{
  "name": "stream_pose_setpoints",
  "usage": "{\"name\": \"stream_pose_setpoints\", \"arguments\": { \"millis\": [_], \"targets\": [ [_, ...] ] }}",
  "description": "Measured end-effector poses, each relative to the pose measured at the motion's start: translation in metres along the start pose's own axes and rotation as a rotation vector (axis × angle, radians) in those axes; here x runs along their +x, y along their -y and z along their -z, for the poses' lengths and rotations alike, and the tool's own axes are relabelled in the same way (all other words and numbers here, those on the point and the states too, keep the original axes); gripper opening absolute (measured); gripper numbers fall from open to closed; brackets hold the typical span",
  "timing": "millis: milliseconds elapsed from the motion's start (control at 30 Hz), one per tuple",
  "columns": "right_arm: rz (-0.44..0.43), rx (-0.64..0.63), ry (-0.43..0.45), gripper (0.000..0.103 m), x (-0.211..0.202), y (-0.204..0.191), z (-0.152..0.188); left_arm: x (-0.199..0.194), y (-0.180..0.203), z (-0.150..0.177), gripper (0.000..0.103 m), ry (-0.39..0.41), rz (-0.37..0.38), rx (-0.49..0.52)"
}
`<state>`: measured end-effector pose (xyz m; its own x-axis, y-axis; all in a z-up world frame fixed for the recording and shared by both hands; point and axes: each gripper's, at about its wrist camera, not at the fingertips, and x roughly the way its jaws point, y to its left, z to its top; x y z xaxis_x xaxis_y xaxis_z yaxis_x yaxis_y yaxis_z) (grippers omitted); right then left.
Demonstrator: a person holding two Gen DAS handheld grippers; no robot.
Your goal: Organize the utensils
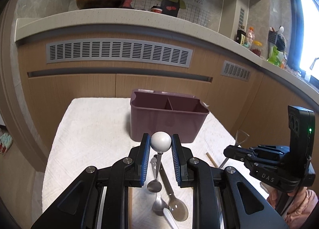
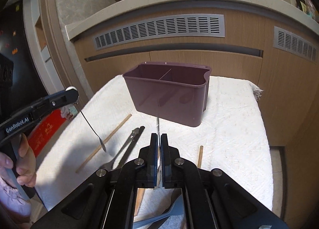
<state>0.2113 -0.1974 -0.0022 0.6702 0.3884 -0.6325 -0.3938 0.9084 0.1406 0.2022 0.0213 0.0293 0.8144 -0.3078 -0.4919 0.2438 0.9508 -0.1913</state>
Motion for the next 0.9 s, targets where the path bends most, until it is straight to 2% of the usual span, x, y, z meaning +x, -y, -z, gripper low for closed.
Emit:
{"name": "stream_pose_setpoints", "arguments": {
  "millis": [233,333,500,600,700,800,900],
  "targets": [
    [-0.011,-0.038,-0.009,0.006,0.019,-0.004,-0.002,0.0,-0.004,0.005,0.023,-0.008,-0.002,-0.011],
    [-0.008,-0.028,-0.015,0.001,0.026,-0.001,-0.011,-0.001,-0.005,0.006,0.023,-0.007,-0.009,-0.008],
    [0.006,-0.046,0.029,0.001,0.006,-0.006,-0.026,-0.002,-0.005,-0.006,0.023,0.012,-0.001,-0.01],
    [0.001,-0.071,0.087,0.001,-0.017,-0.01,-0.052,-0.007,-0.005,-0.04,0.023,0.053,0.049,-0.009],
    [-0.004,-0.1,0.171,0.001,-0.042,-0.014,-0.093,-0.01,-0.002,-0.083,0.023,0.117,0.071,0.017],
    [0.043,-0.149,0.259,0.001,-0.059,-0.018,-0.13,-0.004,0.001,-0.122,0.022,0.187,0.072,0.044],
    [0.097,-0.176,0.306,0.001,-0.053,-0.018,-0.155,0.012,0.001,-0.142,0.023,0.22,0.069,0.062]
  ]
}}
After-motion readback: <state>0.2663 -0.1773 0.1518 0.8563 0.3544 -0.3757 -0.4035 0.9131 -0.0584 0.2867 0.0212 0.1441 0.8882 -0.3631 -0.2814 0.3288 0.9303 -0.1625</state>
